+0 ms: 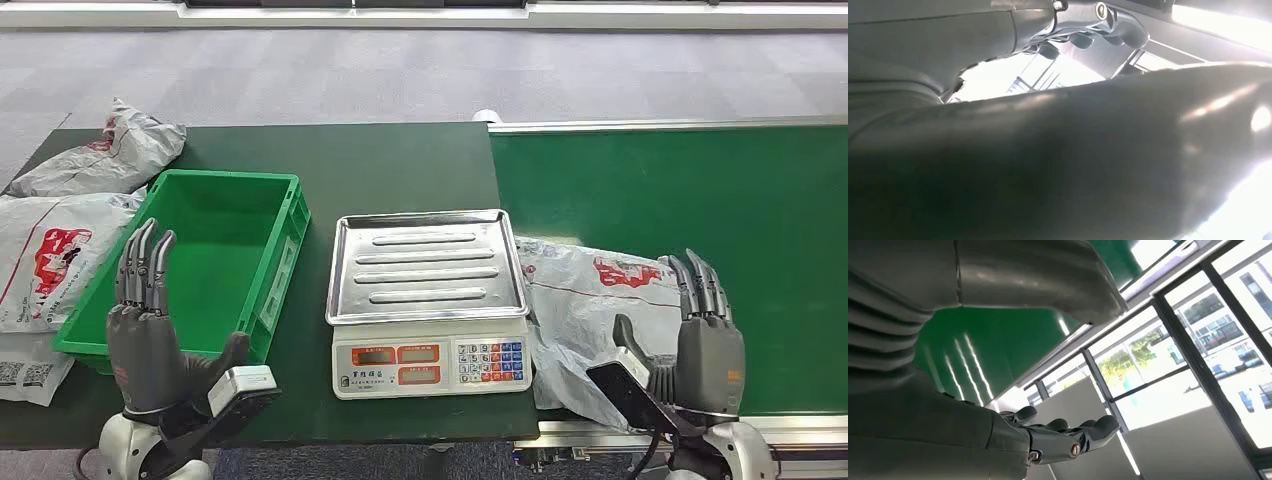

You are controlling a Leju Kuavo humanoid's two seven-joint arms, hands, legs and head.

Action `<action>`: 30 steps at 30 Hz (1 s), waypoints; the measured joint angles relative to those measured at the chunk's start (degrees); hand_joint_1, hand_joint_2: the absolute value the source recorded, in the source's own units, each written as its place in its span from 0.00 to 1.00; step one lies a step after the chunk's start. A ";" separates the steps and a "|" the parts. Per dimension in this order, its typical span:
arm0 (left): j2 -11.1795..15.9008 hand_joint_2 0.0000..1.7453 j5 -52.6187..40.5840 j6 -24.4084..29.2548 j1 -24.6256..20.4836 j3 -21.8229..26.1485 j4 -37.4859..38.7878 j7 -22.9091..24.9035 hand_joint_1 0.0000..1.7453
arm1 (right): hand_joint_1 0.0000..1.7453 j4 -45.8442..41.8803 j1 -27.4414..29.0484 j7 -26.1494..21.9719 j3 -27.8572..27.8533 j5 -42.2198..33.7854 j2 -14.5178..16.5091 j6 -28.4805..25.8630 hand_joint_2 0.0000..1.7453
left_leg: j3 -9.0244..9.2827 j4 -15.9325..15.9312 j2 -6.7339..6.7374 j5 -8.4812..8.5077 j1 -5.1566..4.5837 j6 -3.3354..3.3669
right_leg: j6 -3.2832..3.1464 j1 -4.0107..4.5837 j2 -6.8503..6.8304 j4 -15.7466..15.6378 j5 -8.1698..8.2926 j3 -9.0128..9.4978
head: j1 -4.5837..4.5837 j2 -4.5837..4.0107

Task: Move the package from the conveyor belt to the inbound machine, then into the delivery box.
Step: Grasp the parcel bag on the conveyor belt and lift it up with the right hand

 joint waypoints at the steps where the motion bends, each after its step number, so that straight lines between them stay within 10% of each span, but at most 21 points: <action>1: 0.22 0.00 0.10 0.00 -0.27 -0.05 0.30 0.06 0.00 | 0.00 0.48 -0.35 0.65 0.17 1.22 -0.60 -0.16 1.00 | -0.02 0.00 -0.01 0.01 0.00 0.00 | 0.00 0.00 0.00 0.00 0.01 -0.01 | 0.00 0.00; 16: 4.28 0.00 3.34 0.37 -4.70 -2.11 5.52 0.21 0.00 | 0.00 10.48 -9.13 6.68 3.86 11.74 -14.00 0.88 1.00 | -0.21 0.01 -0.03 0.03 -0.02 0.00 | 0.00 -0.02 0.00 0.00 0.02 -0.23 | -0.01 0.00; 24: 5.95 0.00 7.48 -2.66 -6.41 -4.00 8.06 0.10 0.00 | 0.00 19.21 -8.70 14.42 2.67 7.93 -22.31 16.93 1.00 | -0.35 0.10 -0.24 0.04 -0.06 0.04 | 0.01 -0.05 -0.16 -0.01 0.03 -0.28 | 0.00 0.00; 30: 6.87 0.00 9.74 -4.94 -6.89 -4.35 9.02 -0.64 0.00 | 0.00 31.78 -6.90 12.14 1.33 2.67 -21.99 21.99 1.00 | -0.41 0.09 -0.19 -0.01 -0.05 0.05 | 0.02 -0.01 -0.11 -0.02 0.02 -0.40 | 0.00 0.00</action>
